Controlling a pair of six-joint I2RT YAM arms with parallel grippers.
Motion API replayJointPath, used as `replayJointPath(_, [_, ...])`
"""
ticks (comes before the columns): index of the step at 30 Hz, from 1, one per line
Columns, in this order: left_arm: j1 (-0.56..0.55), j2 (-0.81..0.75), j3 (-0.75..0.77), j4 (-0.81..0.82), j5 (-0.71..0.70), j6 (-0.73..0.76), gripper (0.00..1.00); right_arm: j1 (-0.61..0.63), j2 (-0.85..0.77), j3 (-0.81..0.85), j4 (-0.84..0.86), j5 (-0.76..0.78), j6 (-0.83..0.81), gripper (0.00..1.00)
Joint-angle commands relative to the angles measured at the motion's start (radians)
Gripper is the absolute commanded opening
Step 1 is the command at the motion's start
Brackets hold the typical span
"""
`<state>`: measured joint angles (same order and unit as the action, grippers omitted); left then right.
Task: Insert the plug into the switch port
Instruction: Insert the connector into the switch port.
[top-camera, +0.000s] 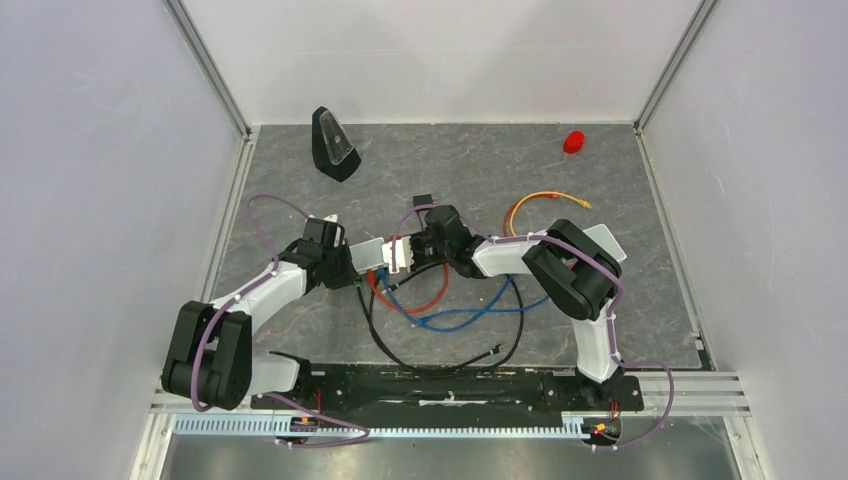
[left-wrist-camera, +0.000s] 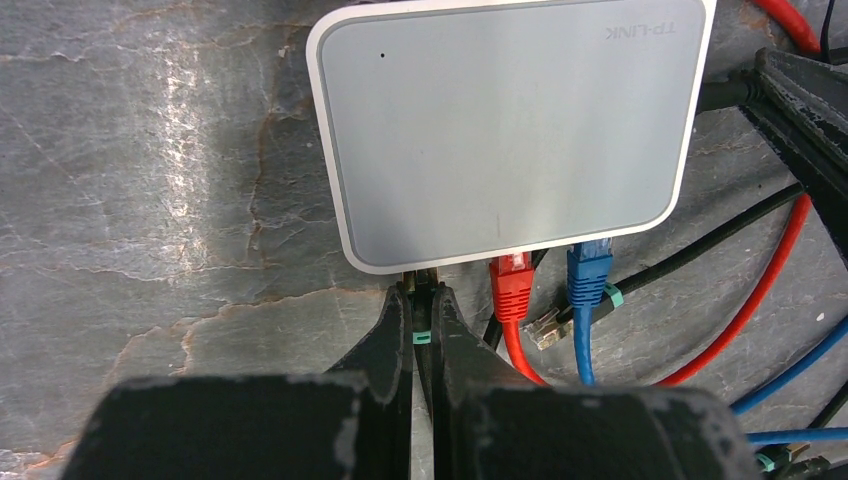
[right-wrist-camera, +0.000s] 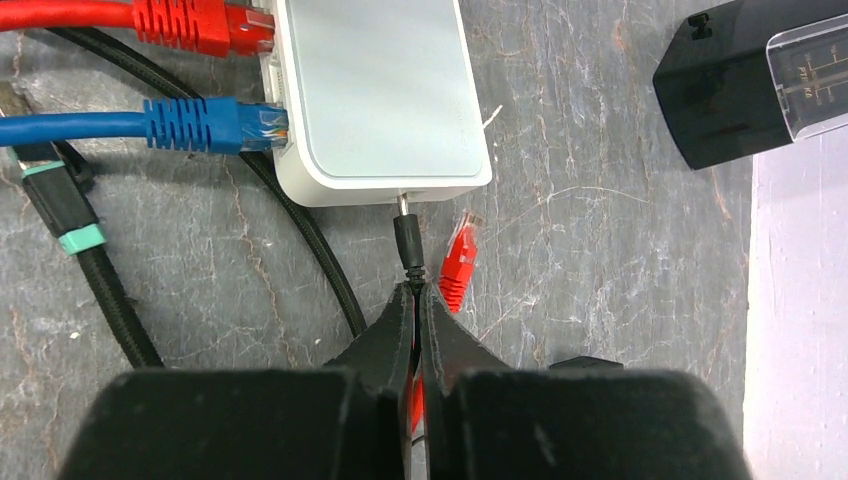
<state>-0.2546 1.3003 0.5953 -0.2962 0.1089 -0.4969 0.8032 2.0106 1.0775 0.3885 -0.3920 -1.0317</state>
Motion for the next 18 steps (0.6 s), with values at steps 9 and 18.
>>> replayJointPath(9, [0.000,-0.006,0.017,0.085,0.106,0.020,0.02,0.023,0.012,0.035,0.055,-0.079,0.011,0.00])
replayJointPath(18, [-0.002,-0.008,0.031,0.056,0.120,0.086,0.02,0.023,0.011,0.048,0.052,-0.078,0.009,0.00])
